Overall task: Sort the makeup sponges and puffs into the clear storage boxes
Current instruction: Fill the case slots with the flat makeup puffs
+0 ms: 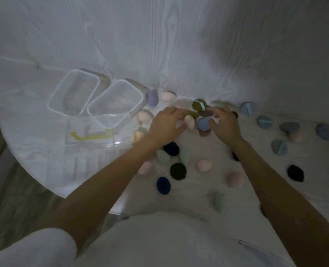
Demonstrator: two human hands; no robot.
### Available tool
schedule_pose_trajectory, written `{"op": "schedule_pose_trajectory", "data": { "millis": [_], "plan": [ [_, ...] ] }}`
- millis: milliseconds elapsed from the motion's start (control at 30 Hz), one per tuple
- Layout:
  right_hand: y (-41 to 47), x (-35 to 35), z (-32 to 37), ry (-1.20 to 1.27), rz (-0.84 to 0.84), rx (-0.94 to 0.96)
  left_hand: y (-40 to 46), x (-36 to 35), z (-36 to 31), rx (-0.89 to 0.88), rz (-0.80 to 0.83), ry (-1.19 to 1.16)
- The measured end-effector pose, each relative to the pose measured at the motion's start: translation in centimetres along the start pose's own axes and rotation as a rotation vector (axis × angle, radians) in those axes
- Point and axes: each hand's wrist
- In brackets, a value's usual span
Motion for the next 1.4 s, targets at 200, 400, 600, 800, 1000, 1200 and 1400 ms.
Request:
{"op": "schedule_pose_trajectory", "data": {
  "millis": [200, 400, 600, 800, 1000, 1200, 1400],
  "plan": [
    [6.7, -3.1, -3.6, -0.122, 0.189, 0.156, 5.9, -5.9, 1.1, 0.076, 0.174, 0.233],
    [6.3, -3.6, -3.4, -0.290, 0.299, 0.014, 6.4, -6.7, 1.5, -0.105, 0.028, 0.462],
    [4.4, -3.2, -3.2, -0.032, 0.013, 0.041, 6.9, -7.6, 1.6, -0.069, -0.048, 0.345],
    [2.4, -0.4, 0.3, 0.279, -0.322, 0.024, 6.1, -4.1, -0.2, 0.125, -0.150, -0.063],
    [-4.5, 0.0, 6.1, 0.378, -0.329, 0.083, -4.2, 4.7, -1.4, 0.312, -0.286, -0.376],
    [-10.8, -5.3, 11.8, 0.523, -0.022, 0.055, -15.5, 9.1, 3.6, 0.629, -0.350, -0.251],
    [-13.4, -8.0, 16.0, 0.535, 0.079, 0.045, -18.2, 8.5, 5.5, 0.636, -0.184, -0.105]
  ]
}}
Point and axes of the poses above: each hand's wrist, its own y-axis towards the middle knuckle, its own x-axis out of the back of the hand, z = x × y, and after that the axes turned 1 degree about -y, right-handed
